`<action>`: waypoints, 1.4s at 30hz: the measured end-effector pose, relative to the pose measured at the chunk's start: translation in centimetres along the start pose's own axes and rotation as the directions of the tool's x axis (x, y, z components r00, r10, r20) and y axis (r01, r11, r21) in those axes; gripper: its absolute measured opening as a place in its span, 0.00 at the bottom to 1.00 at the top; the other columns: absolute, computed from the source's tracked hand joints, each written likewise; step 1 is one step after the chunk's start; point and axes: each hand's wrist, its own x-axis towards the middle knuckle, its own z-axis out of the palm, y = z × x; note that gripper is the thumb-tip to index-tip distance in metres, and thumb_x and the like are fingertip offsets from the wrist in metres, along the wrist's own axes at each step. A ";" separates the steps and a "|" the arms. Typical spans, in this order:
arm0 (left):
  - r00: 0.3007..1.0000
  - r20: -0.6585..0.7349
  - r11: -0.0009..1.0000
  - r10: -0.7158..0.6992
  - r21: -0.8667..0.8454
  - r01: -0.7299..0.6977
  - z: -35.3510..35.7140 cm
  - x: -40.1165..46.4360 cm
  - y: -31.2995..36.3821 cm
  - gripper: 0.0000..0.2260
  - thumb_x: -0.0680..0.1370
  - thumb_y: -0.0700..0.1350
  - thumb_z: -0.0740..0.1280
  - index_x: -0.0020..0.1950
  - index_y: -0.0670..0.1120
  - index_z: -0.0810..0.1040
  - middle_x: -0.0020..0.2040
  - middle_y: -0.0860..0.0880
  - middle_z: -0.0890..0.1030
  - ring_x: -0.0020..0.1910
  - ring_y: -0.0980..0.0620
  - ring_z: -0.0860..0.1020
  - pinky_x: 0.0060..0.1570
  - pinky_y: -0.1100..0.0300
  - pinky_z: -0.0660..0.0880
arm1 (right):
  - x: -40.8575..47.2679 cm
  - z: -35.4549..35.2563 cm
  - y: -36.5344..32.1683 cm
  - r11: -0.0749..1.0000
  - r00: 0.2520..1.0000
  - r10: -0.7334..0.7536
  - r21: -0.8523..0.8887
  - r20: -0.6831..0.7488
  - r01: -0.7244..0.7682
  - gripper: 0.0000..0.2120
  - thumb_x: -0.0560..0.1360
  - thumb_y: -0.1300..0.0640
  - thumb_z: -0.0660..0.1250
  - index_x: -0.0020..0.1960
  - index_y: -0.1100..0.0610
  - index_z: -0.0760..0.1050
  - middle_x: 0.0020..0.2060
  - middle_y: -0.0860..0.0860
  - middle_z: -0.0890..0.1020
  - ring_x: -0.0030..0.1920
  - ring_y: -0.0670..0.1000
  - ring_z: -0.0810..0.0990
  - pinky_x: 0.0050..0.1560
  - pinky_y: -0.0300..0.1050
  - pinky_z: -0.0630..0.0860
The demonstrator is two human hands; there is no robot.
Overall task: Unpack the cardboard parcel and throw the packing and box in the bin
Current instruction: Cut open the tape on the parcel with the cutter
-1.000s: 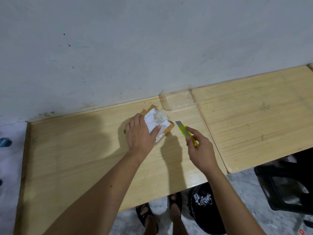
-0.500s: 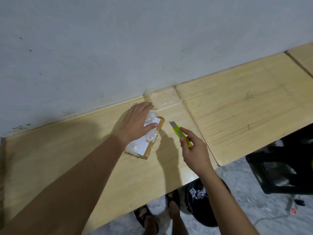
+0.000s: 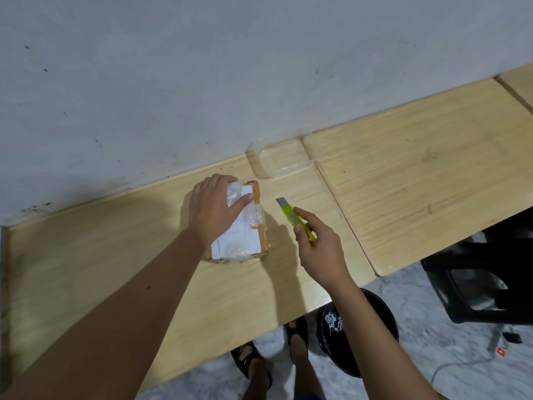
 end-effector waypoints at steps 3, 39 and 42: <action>0.993 -0.054 0.995 -0.101 -0.024 0.100 -0.1 -0.8 -0.8 0.26 0.78 0.67 0.67 0.66 0.50 0.78 0.63 0.53 0.81 0.62 0.49 0.77 0.67 0.53 0.67 | 0.4 1.8 -0.8 1.000 0.999 -0.023 0.005 0.036 0.023 0.17 0.83 0.57 0.63 0.70 0.48 0.76 0.40 0.40 0.80 0.41 0.40 0.79 0.38 0.27 0.72; 0.953 -0.196 0.950 -0.231 -0.258 0.178 1.0 -1.4 -0.7 0.22 0.74 0.65 0.75 0.60 0.52 0.82 0.59 0.56 0.83 0.60 0.52 0.79 0.66 0.56 0.67 | -2.4 2.2 0.4 0.995 0.983 -0.066 -0.068 0.174 0.079 0.17 0.83 0.59 0.63 0.69 0.48 0.77 0.45 0.46 0.86 0.45 0.45 0.80 0.42 0.31 0.75; 0.933 -0.195 0.936 -0.301 -0.248 0.250 1.1 -1.6 -0.2 0.22 0.74 0.65 0.74 0.61 0.52 0.83 0.60 0.55 0.83 0.60 0.50 0.79 0.67 0.52 0.69 | -2.0 1.9 0.4 0.995 0.990 -0.048 -0.079 0.129 0.058 0.16 0.82 0.59 0.63 0.68 0.48 0.78 0.37 0.42 0.81 0.40 0.45 0.79 0.36 0.30 0.72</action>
